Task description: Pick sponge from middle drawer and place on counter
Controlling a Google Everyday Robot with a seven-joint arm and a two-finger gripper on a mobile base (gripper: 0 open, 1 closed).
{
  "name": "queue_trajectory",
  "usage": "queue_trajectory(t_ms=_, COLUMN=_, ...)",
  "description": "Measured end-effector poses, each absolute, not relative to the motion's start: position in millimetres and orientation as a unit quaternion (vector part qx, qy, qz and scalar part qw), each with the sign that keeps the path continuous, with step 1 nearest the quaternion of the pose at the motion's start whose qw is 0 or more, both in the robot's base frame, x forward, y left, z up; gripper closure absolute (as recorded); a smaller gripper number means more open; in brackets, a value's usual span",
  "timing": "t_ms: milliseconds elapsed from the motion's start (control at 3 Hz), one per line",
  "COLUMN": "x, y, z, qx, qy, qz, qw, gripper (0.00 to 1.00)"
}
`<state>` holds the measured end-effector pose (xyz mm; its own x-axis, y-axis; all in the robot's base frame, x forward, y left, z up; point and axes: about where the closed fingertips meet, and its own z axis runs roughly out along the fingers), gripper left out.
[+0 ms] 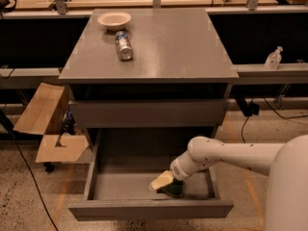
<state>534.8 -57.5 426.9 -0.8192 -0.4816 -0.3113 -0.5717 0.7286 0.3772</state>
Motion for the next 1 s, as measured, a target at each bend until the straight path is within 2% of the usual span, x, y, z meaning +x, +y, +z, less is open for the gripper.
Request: queue_trajectory(t_ms=1000, x=560.6, y=-59.0, z=381.3, qx=-0.248, qy=0.95, qz=0.156, qw=0.108, gripper=0.0)
